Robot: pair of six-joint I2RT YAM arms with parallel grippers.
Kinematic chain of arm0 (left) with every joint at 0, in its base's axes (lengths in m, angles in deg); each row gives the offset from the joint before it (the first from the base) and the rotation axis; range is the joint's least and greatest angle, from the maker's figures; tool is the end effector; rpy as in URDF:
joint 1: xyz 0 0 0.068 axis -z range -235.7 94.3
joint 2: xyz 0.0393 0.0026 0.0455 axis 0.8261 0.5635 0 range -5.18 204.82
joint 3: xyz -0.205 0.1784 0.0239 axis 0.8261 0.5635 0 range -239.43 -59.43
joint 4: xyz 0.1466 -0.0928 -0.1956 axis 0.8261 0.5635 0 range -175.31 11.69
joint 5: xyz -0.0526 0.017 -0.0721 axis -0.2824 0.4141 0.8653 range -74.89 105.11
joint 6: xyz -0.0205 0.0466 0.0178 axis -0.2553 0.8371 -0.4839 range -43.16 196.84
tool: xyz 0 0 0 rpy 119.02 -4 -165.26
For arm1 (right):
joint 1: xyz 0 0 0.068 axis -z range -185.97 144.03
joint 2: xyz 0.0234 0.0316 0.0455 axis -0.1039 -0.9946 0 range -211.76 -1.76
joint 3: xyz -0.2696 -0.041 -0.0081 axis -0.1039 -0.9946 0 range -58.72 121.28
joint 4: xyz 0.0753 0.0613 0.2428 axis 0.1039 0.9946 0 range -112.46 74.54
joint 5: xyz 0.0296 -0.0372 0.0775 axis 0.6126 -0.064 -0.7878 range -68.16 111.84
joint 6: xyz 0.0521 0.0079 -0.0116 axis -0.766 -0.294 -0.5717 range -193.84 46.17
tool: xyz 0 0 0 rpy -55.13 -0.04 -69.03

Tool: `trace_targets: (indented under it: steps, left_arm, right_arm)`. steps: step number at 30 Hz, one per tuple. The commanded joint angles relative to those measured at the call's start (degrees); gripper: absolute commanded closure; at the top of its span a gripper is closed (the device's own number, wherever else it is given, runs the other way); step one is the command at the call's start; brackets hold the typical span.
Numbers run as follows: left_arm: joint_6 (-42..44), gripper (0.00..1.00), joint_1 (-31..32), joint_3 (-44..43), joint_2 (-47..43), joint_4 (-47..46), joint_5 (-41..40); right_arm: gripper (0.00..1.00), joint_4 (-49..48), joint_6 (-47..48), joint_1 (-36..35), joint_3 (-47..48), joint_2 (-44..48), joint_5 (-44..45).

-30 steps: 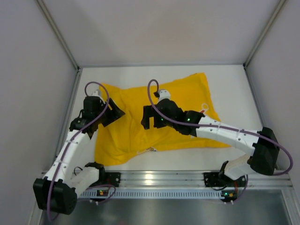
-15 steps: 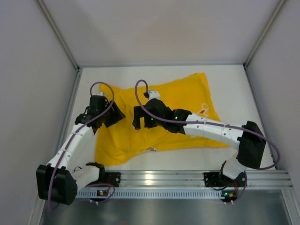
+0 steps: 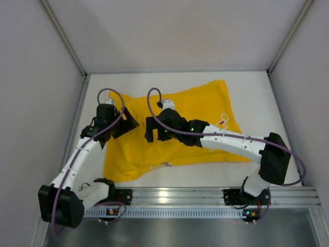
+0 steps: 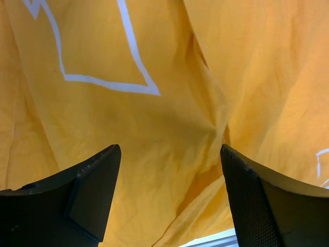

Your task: Remove the pillowcase from the pillow

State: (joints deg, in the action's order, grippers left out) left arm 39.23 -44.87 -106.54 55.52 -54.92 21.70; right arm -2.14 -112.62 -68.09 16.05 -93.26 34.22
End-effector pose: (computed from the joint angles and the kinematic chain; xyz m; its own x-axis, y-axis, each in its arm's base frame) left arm 0.2171 -0.0456 0.2686 -0.7036 -0.4826 -0.5216 -0.2041 0.8403 -0.5022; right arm 0.1777 0.3196 0.2988 -0.7103 -0.0344 -0.7030 -0.4342 0.8075 0.3992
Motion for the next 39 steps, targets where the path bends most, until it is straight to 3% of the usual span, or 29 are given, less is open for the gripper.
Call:
trace_targets:
  steps: [1,12,16,24,29,30,33,39]
  left_arm:
    - [0.6,0.18,0.2,-2.9,0.2,-2.7,0.6]
    - [0.7,0.18,0.8,-7.2,7.6,-4.9,2.3]
    - [1.2,0.23,1.0,-7.5,8.6,-4.9,1.8]
    - [2.4,0.59,1.0,-3.4,6.4,-4.8,-0.1]
    - [2.9,0.62,1.0,-2.3,6.7,-5.2,-0.5]
    - [3.0,0.67,1.0,-2.1,6.8,-5.3,-0.5]
    - [3.0,0.99,1.0,-1.0,5.2,-5.2,-0.7]
    - [2.9,1.00,1.0,2.2,-1.6,-3.9,-1.7]
  right_arm:
    - [0.01,-2.4,-0.6,-1.2,2.8,-0.4,0.1]
    - [0.00,-2.3,-0.5,-1.2,1.5,1.1,0.8]
    - [0.00,-2.2,-0.5,-1.2,1.7,1.0,0.8]
    - [0.01,-2.2,-0.2,-1.2,2.8,-1.0,0.7]
    - [0.01,-2.2,-0.5,-1.2,3.5,-2.5,-0.5]
    - [0.01,-2.2,-0.6,-1.1,3.6,-2.8,-0.6]
    - [0.00,-1.9,-0.1,-1.2,5.2,-4.5,-0.6]
    - [0.05,0.4,-1.9,-1.1,11.0,-10.5,3.0]
